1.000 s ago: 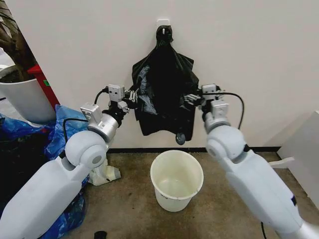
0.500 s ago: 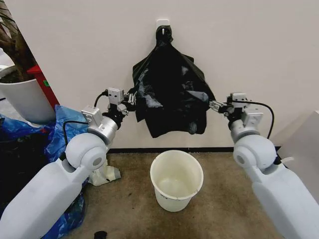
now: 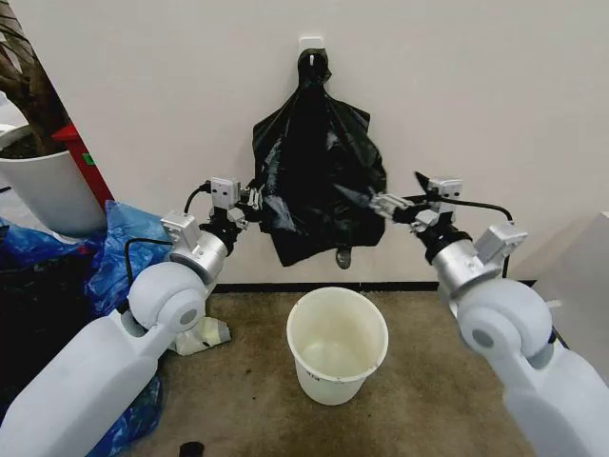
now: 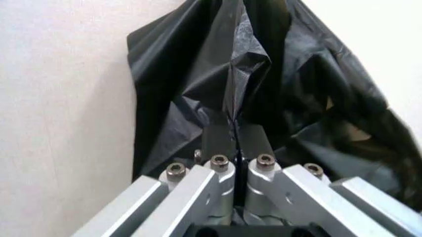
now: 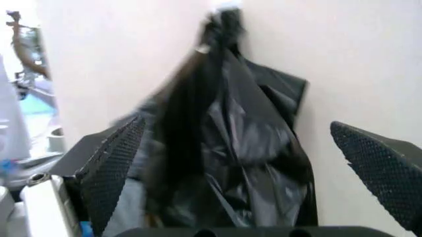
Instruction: Place the garbage bag over the trash bin.
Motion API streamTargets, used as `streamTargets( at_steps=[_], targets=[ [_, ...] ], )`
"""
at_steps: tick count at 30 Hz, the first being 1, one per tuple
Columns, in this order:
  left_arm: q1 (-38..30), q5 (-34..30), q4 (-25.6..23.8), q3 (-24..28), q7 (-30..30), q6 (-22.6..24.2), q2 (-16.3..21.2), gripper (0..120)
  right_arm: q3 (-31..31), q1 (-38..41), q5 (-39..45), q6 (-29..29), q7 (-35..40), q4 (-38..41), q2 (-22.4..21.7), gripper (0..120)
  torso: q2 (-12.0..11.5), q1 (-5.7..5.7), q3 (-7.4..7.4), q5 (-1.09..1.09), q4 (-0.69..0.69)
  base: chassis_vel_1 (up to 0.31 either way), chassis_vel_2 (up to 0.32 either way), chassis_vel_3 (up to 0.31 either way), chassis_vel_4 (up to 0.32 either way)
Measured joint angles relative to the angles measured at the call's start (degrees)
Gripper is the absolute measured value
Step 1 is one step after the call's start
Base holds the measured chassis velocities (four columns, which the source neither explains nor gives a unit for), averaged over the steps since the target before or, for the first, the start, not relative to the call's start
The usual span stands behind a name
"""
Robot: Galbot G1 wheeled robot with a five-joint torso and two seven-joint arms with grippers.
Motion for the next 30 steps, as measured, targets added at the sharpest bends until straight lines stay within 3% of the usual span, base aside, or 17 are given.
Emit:
streamTargets(
  at_steps=[6, 10, 14, 21, 24, 30],
  targets=[
    [-0.97, -0.07, 0.82, 0.78, 0.01, 0.17, -0.45, 0, -6.88, 5.04, -3.82, -0.72, -1.42, 1.29, -2.58, 100, 0.00, 0.00, 0.00, -0.01, -0.01, 0.000, 0.000, 0.000, 0.000],
    [-1.70, -0.16, 1.33, 1.40, 0.00, 0.56, -1.05, 0, -18.49, 14.07, -6.35, -1.11, -0.91, -3.34, -0.12, 100, 0.00, 0.01, 0.01, -0.01, 0.02, 0.000, 0.000, 0.000, 0.000],
    [-1.63, -0.18, 1.29, 1.33, -0.07, 0.78, -1.03, 0, -22.63, 17.20, -6.20, -1.69, -1.01, -5.72, 1.54, 100, 0.00, 0.01, 0.02, -0.01, 0.02, 0.000, 0.000, 0.000, 0.000],
    [-0.44, -0.19, 0.50, 0.03, -0.12, 0.91, -0.23, 0, -25.86, 20.31, -1.35, -2.69, -1.24, -8.98, 3.31, 100, 0.00, 0.01, 0.01, -0.01, 0.00, 0.000, 0.000, 0.000, 0.000],
    [0.65, -0.16, -0.34, -0.94, -0.24, 0.91, 0.10, 0, -25.61, 22.03, 7.36, -2.51, -0.16, -12.21, 5.61, 100, 0.00, 0.01, 0.01, -0.01, 0.00, 0.000, 0.000, 0.000, 0.000],
    [1.05, -0.13, -0.79, -1.27, -0.36, 0.91, 0.33, 0, -24.18, 24.13, 13.91, -2.18, 2.23, -15.27, 7.85, 100, 0.00, 0.01, 0.01, -0.02, 0.00, 0.000, 0.000, 0.000, 0.000]
  ],
)
